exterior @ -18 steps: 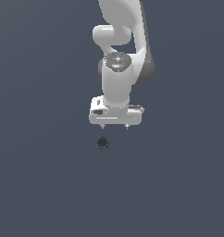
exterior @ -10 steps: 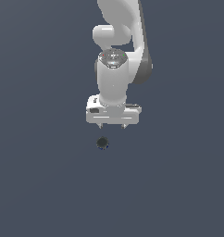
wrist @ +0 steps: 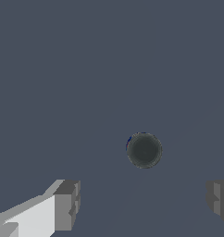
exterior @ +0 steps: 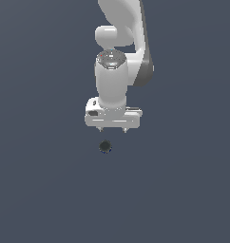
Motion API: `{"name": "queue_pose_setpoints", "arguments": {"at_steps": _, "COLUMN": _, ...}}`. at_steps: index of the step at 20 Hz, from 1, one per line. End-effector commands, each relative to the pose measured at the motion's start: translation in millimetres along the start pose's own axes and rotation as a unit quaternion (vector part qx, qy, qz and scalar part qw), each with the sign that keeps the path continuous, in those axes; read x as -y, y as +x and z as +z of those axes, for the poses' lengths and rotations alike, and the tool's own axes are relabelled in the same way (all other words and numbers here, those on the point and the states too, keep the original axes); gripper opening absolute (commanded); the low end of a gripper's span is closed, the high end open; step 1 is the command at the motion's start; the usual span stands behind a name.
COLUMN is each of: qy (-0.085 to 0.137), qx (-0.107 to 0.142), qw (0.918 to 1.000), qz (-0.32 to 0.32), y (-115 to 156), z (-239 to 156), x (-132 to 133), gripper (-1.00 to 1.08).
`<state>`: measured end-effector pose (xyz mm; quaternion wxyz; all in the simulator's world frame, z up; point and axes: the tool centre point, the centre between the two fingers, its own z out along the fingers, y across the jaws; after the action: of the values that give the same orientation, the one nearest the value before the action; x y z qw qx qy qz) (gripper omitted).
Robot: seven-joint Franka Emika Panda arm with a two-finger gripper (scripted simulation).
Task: Pick up the object and move it to a goal position.
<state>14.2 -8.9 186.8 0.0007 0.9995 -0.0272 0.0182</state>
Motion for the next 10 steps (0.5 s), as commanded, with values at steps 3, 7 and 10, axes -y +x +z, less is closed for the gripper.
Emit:
{"name": "queue_pose_setpoints", "arguments": {"at_steps": 3, "qy": 0.000, "qx": 0.003, "qw": 1.0000, "qz": 0.009, "y": -0.4, "z": 19.2, "x": -6.7, "gripper": 1.00}}
{"name": "queue_pose_setpoints", "arguments": {"at_steps": 7, "qy": 0.000, "qx": 0.008, "qw": 0.9997, "qz": 0.022, "y": -2.1, "z": 49.1, "x": -17.1, "gripper": 1.00}}
{"name": "queue_pose_setpoints", "arguments": {"at_steps": 10, "qy": 0.000, "qx": 0.012, "qw": 0.9993, "qz": 0.035, "y": -5.3, "z": 76.7, "x": -26.8, "gripper": 1.00}}
